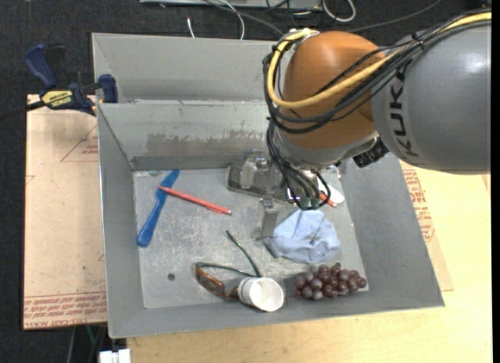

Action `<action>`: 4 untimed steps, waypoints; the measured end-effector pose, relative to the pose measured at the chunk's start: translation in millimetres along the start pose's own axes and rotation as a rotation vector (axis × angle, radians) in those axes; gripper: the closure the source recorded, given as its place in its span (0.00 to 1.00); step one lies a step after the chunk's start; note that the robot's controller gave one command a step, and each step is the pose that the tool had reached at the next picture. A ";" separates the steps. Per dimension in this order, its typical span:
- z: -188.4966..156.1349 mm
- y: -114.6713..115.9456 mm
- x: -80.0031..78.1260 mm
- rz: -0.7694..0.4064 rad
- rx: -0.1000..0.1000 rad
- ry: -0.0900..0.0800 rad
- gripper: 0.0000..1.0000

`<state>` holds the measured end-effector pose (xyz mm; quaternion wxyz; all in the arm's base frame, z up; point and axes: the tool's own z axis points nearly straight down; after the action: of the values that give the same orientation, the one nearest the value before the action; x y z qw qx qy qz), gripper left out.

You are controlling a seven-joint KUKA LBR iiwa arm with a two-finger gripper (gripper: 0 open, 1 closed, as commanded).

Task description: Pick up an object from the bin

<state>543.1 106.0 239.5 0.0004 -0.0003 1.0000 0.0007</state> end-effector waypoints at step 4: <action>173.1 43.9 -78.2 0.151 -0.005 -0.016 0.00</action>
Offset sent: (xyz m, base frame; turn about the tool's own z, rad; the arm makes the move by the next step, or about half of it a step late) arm 0.0753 0.0374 -0.0795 -0.0353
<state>621.4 150.2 66.4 0.0083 0.0749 0.9971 0.0033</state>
